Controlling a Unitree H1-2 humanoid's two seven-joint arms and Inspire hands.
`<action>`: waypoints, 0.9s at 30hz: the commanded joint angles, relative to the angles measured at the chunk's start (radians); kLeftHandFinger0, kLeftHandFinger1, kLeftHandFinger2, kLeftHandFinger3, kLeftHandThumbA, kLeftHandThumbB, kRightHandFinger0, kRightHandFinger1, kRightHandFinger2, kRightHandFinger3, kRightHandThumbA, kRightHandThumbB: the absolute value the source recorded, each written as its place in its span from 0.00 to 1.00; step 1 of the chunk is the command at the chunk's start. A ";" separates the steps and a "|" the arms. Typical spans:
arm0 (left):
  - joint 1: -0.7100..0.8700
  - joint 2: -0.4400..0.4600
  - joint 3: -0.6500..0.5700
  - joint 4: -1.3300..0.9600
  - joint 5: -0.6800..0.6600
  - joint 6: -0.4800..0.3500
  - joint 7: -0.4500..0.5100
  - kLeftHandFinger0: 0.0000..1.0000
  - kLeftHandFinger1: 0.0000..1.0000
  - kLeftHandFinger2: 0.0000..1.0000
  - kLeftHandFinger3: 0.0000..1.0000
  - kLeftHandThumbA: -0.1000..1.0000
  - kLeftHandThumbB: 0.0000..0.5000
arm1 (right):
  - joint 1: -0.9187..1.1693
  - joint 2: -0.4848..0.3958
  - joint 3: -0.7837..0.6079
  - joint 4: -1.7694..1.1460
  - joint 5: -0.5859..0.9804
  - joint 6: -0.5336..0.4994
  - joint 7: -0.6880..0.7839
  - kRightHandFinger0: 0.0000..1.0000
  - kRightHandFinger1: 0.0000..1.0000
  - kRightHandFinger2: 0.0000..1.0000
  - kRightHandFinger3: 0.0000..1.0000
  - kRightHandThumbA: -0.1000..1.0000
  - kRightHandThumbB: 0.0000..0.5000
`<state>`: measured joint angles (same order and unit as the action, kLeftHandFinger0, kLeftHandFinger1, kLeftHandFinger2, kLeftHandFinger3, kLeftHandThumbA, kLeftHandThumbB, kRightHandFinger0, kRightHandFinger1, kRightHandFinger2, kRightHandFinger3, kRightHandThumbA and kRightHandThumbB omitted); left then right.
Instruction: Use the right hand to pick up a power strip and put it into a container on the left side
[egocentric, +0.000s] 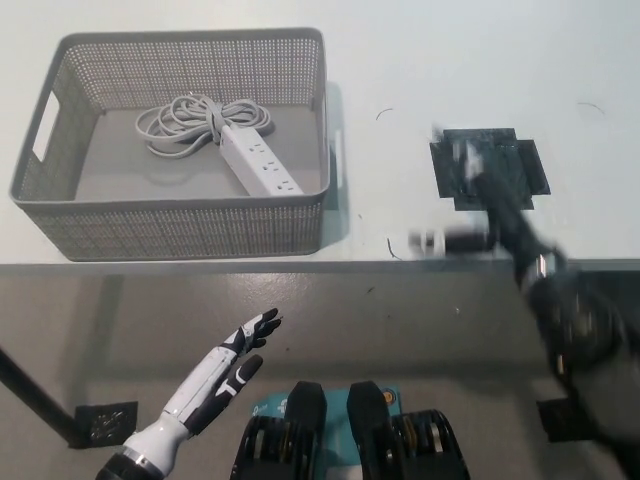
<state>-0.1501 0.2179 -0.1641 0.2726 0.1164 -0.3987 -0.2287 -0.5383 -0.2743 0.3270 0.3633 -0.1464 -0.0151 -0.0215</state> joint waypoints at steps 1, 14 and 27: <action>0.036 -0.010 0.036 -0.042 -0.030 -0.060 0.038 1.00 1.00 1.00 1.00 1.00 0.55 | 0.550 0.040 -0.035 -1.074 -0.086 -0.359 -0.095 1.00 1.00 1.00 1.00 1.00 0.71; 0.056 -0.018 0.044 -0.052 -0.034 -0.071 0.048 1.00 1.00 1.00 1.00 1.00 0.55 | 0.679 0.121 -0.012 -0.636 -0.075 -0.454 -0.115 1.00 1.00 1.00 1.00 1.00 0.53; 0.102 -0.034 0.055 -0.017 -0.007 -0.071 0.083 1.00 1.00 1.00 1.00 1.00 0.49 | 0.534 0.115 -0.081 -0.165 -0.062 -0.454 -0.100 1.00 1.00 1.00 1.00 1.00 0.45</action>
<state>-0.0522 0.1877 -0.1328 0.2730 0.1144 -0.4094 -0.2079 0.0293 -0.1785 0.2797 0.1787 -0.2151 -0.3088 -0.0947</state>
